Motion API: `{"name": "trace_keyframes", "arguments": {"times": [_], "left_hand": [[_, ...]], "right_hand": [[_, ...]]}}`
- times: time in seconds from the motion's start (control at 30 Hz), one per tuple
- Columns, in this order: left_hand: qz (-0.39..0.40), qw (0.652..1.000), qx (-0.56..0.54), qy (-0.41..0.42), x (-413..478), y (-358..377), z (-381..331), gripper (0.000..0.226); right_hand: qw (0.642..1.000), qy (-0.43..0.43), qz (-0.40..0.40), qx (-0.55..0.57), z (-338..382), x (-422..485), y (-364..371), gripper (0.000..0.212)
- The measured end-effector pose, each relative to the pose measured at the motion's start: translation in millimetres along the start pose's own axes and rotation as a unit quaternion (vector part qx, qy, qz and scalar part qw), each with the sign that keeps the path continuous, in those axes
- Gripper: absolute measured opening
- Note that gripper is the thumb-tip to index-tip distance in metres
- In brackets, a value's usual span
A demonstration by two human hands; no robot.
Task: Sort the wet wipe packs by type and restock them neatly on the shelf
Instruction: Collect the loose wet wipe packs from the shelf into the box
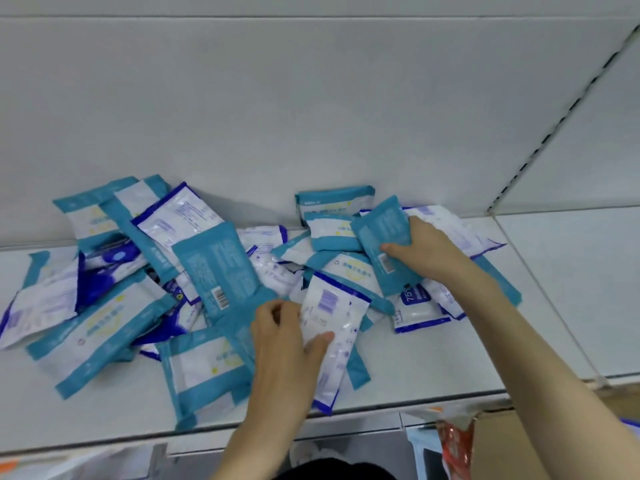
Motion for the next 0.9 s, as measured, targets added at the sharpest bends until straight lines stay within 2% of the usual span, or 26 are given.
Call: {"name": "trace_keyframes", "arguments": {"times": [0.1, 0.17, 0.27, 0.33, 0.4, 0.47, 0.53, 0.57, 0.6, 0.67, 0.73, 0.83, 0.9], "left_hand": [[0.001, 1.000, -0.003, -0.020, -14, 9, -5, 0.041], [-0.012, 0.999, 0.000, -0.036, -20, 12, -6, 0.041], [-0.043, 0.997, -0.025, -0.057, -30, 12, -4, 0.035], [-0.070, 0.993, -0.067, -0.067, -34, 7, -2, 0.032], [-0.089, 0.989, -0.085, -0.080, -36, 1, 1, 0.032], [-0.093, 0.988, -0.084, -0.089, -34, -2, 4, 0.028], [-0.071, 0.990, -0.082, -0.092, -29, 0, 6, 0.025], [-0.062, 0.991, -0.077, -0.090, -27, 1, 5, 0.025], [-0.060, 0.993, -0.064, -0.083, -26, 1, 3, 0.025], [-0.078, 0.995, -0.031, -0.056, -31, -3, -4, 0.024], [-0.112, 0.993, -0.040, -0.014, -49, -12, -15, 0.023], [-0.166, 0.981, -0.086, 0.058, -97, -31, -27, 0.024], [-0.161, 0.971, -0.166, 0.066, -133, -30, -23, 0.024]], "right_hand": [[0.999, 0.023, 0.021, -0.026, -10, 15, 8, 0.057], [0.999, 0.035, 0.009, 0.002, -12, 22, 4, 0.068], [0.991, 0.064, -0.061, 0.101, -14, 20, -10, 0.087], [0.987, 0.038, -0.117, 0.100, -11, 14, -17, 0.090], [0.981, 0.010, -0.151, 0.118, -7, 1, -20, 0.086], [0.963, 0.032, -0.155, 0.217, -18, -16, -20, 0.076], [0.905, 0.074, -0.125, 0.401, -35, -43, -16, 0.048], [0.873, 0.082, -0.106, 0.469, -41, -59, -13, 0.032], [0.856, 0.080, -0.098, 0.501, -47, -77, -13, 0.023], [0.839, 0.055, -0.096, 0.533, -57, -114, -15, 0.021], [0.814, 0.033, -0.096, 0.572, -67, -154, -12, 0.029], [0.772, 0.028, -0.067, 0.632, -81, -217, 6, 0.033], [0.749, 0.039, -0.048, 0.660, -96, -261, 26, 0.028]]}}
Point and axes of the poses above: each hand's wrist, its own x-axis towards the middle knuckle, its own y-axis out of the palm, z = x × y, the point moved 9 cm from there along x, towards the middle knuckle, and after that the axes turned 1 degree about y, right-handed, at the moved point
